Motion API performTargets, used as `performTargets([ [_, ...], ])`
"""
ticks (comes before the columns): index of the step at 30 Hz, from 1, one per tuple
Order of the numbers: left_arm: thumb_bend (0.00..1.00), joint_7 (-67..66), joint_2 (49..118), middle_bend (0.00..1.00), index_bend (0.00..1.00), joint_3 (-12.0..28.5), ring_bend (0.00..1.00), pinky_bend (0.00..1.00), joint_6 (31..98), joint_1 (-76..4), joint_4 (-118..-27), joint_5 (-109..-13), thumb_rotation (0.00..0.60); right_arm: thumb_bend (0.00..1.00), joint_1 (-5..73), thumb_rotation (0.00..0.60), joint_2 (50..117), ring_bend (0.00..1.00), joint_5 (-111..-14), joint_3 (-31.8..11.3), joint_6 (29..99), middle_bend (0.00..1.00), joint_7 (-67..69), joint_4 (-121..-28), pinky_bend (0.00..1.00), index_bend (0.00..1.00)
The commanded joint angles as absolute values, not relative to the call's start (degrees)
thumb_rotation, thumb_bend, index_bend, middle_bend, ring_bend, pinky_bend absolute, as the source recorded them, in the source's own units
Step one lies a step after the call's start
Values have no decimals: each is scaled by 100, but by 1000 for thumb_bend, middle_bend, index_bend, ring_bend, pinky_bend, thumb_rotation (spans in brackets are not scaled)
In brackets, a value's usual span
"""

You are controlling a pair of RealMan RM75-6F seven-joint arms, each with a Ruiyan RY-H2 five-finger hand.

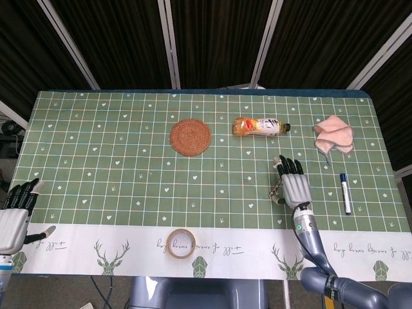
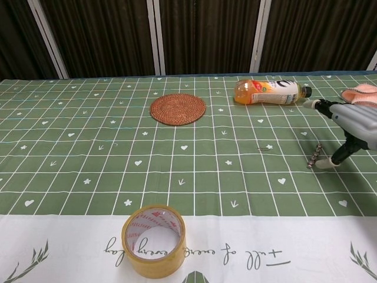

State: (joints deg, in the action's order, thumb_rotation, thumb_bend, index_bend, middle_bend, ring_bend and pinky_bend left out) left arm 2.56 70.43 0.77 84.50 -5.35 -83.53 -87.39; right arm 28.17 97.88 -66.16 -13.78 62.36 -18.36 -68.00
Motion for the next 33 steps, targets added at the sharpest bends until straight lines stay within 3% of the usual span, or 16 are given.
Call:
performTargets([
  [1,64,263,7040,0,0,74,0,0,8447,-536,-8357,-8741,600,102,2843,600,9863,0,-6540,-1368,6161,0,-1792,-6646,0,0],
  [9,64,310,7028,0,0,74,0,0,8433,-540,-8367,-8735,600,198,2859,600,9968,0,-6538,-1291,6083,0,-1673,-6312,0,0],
  [33,64,417,6988,0,0,76,0,0,8322,-556,-8427,-8651,600,202,2963,600,10361,0,-6465,-1405,6198,0,-1612,-5994,0,0],
])
